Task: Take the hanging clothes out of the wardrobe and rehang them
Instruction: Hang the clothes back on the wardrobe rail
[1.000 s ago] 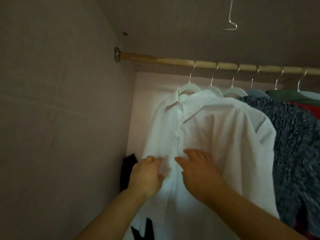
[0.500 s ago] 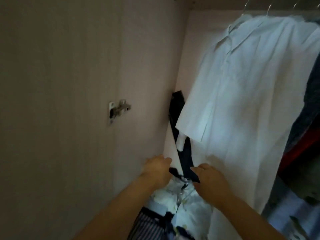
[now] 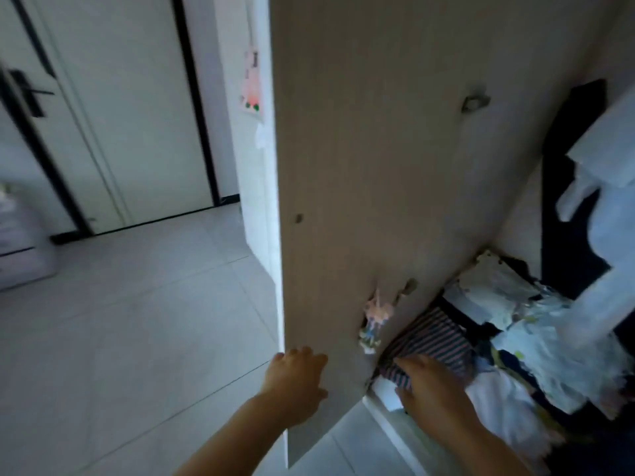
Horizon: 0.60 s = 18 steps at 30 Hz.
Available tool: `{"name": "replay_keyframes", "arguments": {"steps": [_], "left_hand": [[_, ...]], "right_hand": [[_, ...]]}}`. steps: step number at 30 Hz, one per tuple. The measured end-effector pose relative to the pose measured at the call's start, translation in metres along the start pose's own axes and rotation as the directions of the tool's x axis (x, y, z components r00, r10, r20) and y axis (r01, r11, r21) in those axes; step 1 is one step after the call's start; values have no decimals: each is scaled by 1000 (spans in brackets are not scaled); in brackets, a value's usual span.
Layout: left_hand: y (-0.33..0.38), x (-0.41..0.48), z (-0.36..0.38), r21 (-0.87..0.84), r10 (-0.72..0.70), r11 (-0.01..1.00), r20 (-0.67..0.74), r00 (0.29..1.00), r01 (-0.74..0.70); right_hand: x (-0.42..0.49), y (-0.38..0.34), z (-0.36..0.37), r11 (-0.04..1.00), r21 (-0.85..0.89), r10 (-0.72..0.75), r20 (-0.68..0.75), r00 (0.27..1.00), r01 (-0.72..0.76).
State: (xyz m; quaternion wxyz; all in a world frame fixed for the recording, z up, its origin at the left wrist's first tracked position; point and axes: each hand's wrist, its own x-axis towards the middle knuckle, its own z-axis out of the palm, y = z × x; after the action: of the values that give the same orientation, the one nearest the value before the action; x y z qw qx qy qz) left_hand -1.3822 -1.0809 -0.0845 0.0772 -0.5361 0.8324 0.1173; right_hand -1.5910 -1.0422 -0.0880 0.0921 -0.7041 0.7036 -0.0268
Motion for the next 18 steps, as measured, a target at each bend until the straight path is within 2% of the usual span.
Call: {"name": "replay_keyframes", "arguments": {"steps": [6,12,18], "left_hand": [[-112,-88,25,-94,-262,961,-6,965,260],[-224,-165,26,-188,-424,891,-22,905,413],[-344,-243,27,-244,-596,785,-46,802,569]], "right_hand": [[-5,-128,39,966,52,-259,149,954,254],[13,-272,56,898,80,-440,143,887,433],[45,-416,71,829,45,-557,145,818,557]]}}
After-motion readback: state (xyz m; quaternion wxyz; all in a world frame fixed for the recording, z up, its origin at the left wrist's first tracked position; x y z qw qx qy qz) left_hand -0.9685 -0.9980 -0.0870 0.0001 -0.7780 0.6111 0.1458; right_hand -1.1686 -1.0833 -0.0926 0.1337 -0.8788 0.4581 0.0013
